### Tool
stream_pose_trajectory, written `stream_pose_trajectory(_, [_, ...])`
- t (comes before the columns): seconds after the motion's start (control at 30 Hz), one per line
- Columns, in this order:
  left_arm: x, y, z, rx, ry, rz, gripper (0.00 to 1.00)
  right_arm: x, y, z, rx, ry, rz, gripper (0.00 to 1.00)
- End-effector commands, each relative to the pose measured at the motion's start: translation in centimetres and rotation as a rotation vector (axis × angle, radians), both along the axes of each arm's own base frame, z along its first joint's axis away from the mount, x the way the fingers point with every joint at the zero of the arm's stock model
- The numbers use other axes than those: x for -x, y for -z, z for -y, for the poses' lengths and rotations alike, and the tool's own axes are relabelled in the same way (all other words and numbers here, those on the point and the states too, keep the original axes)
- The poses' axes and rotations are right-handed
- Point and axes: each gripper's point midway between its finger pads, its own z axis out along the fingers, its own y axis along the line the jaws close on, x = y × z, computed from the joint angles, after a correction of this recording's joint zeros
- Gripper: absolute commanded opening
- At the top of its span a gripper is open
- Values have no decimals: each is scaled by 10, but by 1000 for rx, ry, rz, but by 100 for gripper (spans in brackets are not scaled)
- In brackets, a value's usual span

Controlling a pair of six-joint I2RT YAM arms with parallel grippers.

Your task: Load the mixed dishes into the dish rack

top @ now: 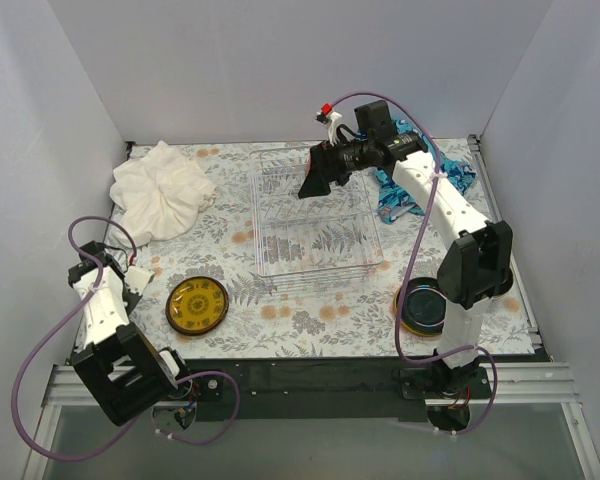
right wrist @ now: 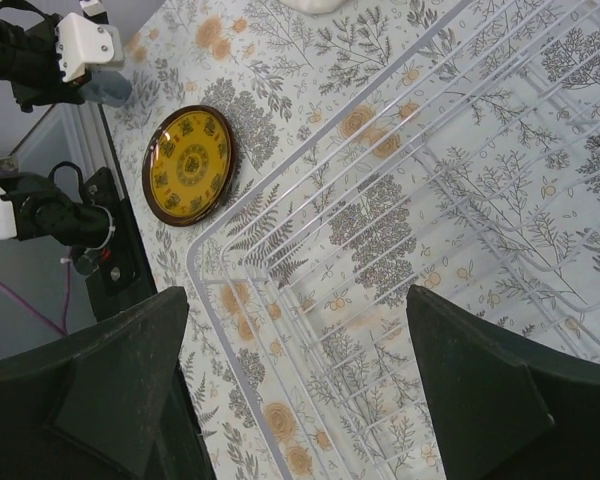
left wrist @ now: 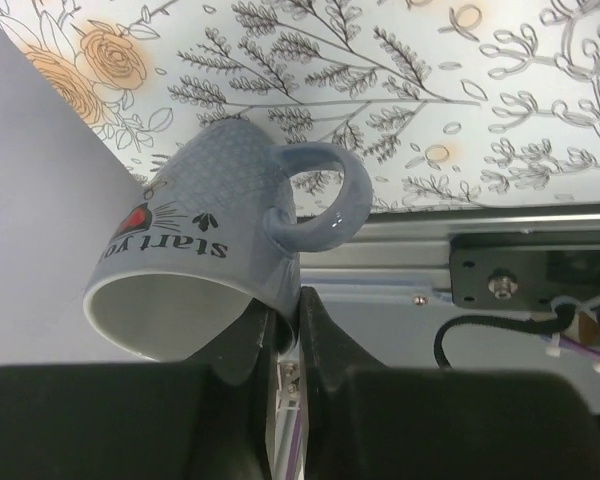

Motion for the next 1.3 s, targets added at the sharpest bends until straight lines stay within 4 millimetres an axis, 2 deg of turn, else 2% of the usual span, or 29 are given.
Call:
stream_pose_trajectory(0.0, [-12, -35, -4, -22, 41, 67, 0, 2, -23, -10, -60, -29, -24, 98])
stream_pose_trajectory(0.03, [-21, -54, -4, -23, 63, 100, 0, 1, -26, -11, -67, -25, -25, 98])
stream_pose_trajectory(0.1, [-43, -75, 1, -31, 135, 177, 0, -5, -34, -15, -91, -16, -20, 98])
stream_pose_trajectory(0.17, [-76, -109, 9, -42, 201, 329, 0, -4, -50, -20, -152, -11, -88, 98])
stream_pose_trajectory(0.2, [-97, -124, 22, -50, 256, 411, 0, -6, -50, -23, -173, -9, -135, 98])
stream_pose_trajectory(0.23, [-120, -141, 30, -56, 292, 518, 0, -8, -60, -26, -223, -34, -144, 98])
stream_pose_trajectory(0.27, [-137, -162, 40, -67, 327, 612, 0, -5, -64, -29, -247, -21, -227, 98])
stream_pose_trajectory(0.3, [-153, -176, 66, -38, 370, 704, 0, -3, -64, -31, -267, -45, -248, 98])
stream_pose_trajectory(0.33, [-175, -197, 77, -48, 400, 829, 0, -3, -68, -35, -288, -58, -243, 98])
stream_pose_trajectory(0.37, [-185, -208, 91, -37, 421, 898, 0, 0, -69, -36, -304, -78, -257, 98])
stream_pose_trajectory(0.4, [-195, -216, 117, 3, 473, 964, 0, 8, -68, -37, -318, -105, -347, 98])
stream_pose_trajectory(0.43, [-209, -242, 136, 5, 516, 1101, 0, 8, -72, -39, -343, -126, -344, 98])
stream_pose_trajectory(0.47, [-214, -243, 147, 2, 525, 1146, 0, 9, -71, -39, -349, -136, -369, 98])
stream_pose_trajectory(0.5, [-218, -252, 171, 43, 575, 1211, 0, 12, -70, -40, -352, -144, -431, 98])
stream_pose_trajectory(0.53, [-223, -277, 184, 55, 596, 1338, 0, 11, -70, -40, -359, -151, -443, 98])
stream_pose_trajectory(0.57, [-225, -283, 196, 81, 632, 1382, 0, 10, -72, -41, -371, -160, -449, 98])
stream_pose_trajectory(0.6, [-225, -275, 215, 114, 684, 1399, 0, 7, -68, -43, -368, -139, -510, 98])
stream_pose_trajectory(0.63, [-228, -291, 225, 103, 720, 1489, 0, 4, -68, -43, -369, -125, -541, 98])
stream_pose_trajectory(0.67, [-227, -294, 233, 97, 752, 1520, 0, 2, -67, -45, -370, -111, -564, 98])
stream_pose_trajectory(0.7, [-227, -282, 245, 91, 777, 1518, 0, -1, -64, -45, -367, -99, -589, 98])
stream_pose_trajectory(0.73, [-229, -295, 250, 72, 785, 1587, 0, -1, -63, -46, -365, -87, -631, 98])
stream_pose_trajectory(0.8, [-229, -295, 265, 90, 811, 1630, 0, -5, -59, -48, -363, -58, -672, 98])
stream_pose_trajectory(1.0, [-228, -274, 300, 36, 917, 1679, 0, -20, -59, -54, -372, 4, -749, 98])
stream_pose_trajectory(1.1, [-234, -261, 311, 46, 911, 1654, 0, -27, -60, -57, -382, 14, -764, 98])
stream_pose_trajectory(1.13, [-235, -262, 310, 35, 887, 1666, 0, -28, -61, -58, -388, 7, -758, 98])
stream_pose_trajectory(1.17, [-236, -258, 313, 28, 886, 1667, 0, -27, -59, -61, -385, 6, -779, 98])
stream_pose_trajectory(1.2, [-236, -262, 318, 22, 888, 1697, 0, -26, -57, -63, -388, -3, -779, 98])
stream_pose_trajectory(1.27, [-242, -255, 321, 2, 877, 1683, 0, -23, -58, -67, -402, -22, -766, 98])
